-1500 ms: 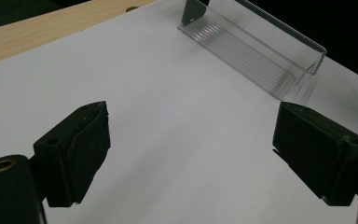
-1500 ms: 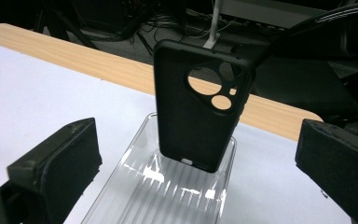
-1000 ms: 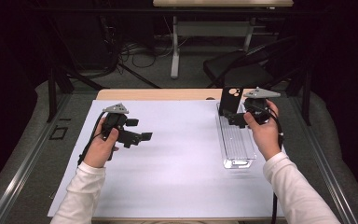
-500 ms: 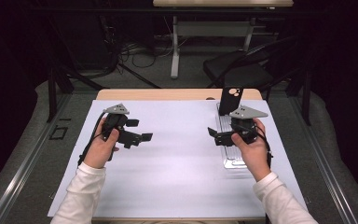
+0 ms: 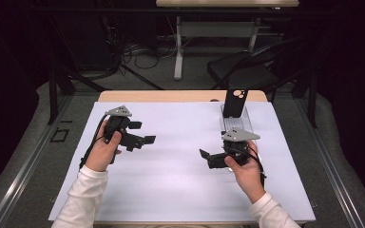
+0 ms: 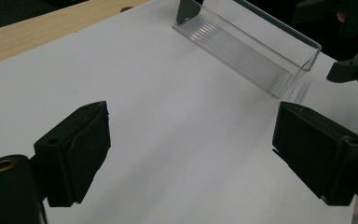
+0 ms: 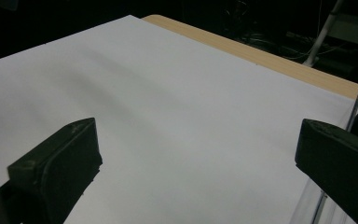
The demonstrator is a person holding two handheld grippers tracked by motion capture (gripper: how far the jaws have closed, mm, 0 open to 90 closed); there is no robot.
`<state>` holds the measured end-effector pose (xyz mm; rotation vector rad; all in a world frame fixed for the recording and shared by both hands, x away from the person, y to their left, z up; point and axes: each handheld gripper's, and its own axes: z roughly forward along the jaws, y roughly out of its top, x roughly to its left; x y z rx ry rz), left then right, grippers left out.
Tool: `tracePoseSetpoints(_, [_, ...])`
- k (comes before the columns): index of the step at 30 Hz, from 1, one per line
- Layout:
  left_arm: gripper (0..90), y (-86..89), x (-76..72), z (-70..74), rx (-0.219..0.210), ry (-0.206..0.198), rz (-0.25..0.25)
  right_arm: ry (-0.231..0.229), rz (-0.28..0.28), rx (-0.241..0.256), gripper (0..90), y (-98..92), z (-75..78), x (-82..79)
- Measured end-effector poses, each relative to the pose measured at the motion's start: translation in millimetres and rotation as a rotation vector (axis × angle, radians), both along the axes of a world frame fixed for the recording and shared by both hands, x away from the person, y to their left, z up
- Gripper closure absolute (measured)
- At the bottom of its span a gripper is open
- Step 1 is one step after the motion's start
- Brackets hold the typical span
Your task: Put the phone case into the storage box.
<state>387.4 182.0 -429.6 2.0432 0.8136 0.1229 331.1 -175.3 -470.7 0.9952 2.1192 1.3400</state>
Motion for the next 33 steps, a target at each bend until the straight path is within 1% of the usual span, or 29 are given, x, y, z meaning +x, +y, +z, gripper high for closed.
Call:
tracePoseSetpoints(3, [11.6, -0.3, -0.2, -0.2, -0.002, 0.003, 0.001, 0.004, 0.009, 0.017, 0.0, 1.7, -4.4, -4.4])
tracePoseSetpoints(7, [11.6, -0.6, -0.2, -0.6, -0.004, 0.004, 0.002, -0.003, 0.015, 0.015, 0.0, 3.5, -11.3, -11.3])
tracePoseSetpoints(14, [11.6, -0.5, -0.1, -0.5, -0.004, 0.004, 0.0, -0.002, 0.038, 0.023, 0.0, 6.7, -28.2, -21.2])
tracePoseSetpoints(22, [11.6, -0.5, 0.3, -0.7, -0.004, 0.003, -0.001, -0.014, 0.064, 0.03, 0.0, 10.1, -39.6, -26.4])
tracePoseSetpoints(27, [11.6, -0.6, 0.3, -0.6, -0.002, 0.002, -0.001, -0.002, 0.082, 0.031, 0.0, 12.2, -48.4, -29.3])
tracePoseSetpoints(33, [11.6, -0.3, 0.4, -0.8, -0.001, 0.0, 0.001, 0.003, 0.102, 0.017, 0.0, 18.7, -60.4, -31.1])
